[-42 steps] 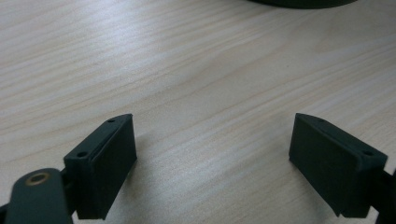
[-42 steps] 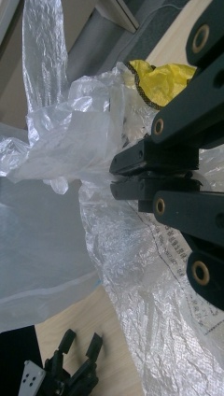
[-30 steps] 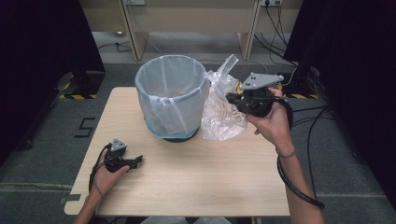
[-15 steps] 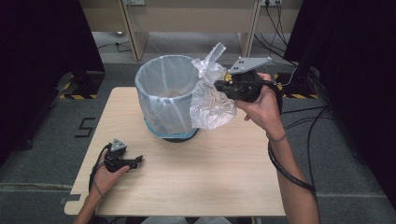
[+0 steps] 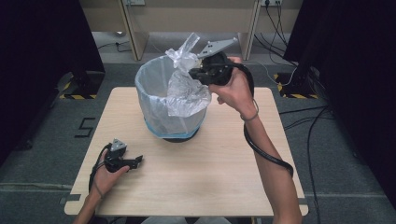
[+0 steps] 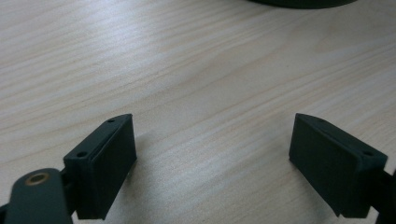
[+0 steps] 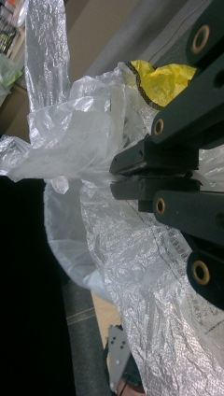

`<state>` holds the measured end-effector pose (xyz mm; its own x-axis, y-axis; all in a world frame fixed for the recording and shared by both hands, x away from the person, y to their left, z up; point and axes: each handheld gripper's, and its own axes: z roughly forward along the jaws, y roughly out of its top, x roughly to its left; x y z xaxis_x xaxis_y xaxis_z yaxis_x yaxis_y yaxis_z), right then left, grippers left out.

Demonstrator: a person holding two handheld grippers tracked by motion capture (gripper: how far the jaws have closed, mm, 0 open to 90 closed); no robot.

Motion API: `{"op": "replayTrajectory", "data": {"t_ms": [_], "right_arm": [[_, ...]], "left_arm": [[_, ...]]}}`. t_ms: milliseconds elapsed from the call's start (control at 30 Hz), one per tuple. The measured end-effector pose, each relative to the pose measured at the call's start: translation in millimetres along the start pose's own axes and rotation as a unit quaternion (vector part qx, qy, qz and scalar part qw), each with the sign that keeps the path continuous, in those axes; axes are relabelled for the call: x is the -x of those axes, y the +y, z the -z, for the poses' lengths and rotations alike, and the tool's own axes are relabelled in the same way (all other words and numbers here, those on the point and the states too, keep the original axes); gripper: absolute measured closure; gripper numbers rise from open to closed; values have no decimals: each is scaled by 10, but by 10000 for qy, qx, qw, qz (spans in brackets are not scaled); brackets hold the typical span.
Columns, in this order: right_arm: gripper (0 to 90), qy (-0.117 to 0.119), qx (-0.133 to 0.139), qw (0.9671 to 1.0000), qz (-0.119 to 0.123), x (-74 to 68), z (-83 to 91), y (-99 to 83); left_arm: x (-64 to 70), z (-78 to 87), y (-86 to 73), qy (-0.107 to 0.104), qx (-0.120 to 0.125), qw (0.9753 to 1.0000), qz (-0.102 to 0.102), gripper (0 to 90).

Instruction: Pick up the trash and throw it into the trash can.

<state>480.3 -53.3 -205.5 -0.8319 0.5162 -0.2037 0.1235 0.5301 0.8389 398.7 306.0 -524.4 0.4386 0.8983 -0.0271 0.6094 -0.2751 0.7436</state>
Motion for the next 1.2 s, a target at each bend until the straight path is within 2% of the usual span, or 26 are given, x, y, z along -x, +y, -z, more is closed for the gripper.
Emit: {"op": "replayTrajectory", "data": {"t_ms": [233,600,700,900,1200], "right_arm": [[869,186,-36,9998,-93,12,-321,135],[857,344,-196,9988,-299,69,-632,125],[805,336,-227,9986,-342,68,-713,107],[699,307,-150,9987,-369,47,-716,114],[662,165,-118,9991,-367,65,-611,65]], "left_arm": [[-4,3,1,-6,-23,10000,-26,140],[-4,3,0,-5,-22,10000,-29,140],[-3,2,0,-3,-12,10000,-13,140],[-3,4,0,-5,-20,10000,-21,140],[-4,6,-1,-7,-27,10000,-32,140]]}}
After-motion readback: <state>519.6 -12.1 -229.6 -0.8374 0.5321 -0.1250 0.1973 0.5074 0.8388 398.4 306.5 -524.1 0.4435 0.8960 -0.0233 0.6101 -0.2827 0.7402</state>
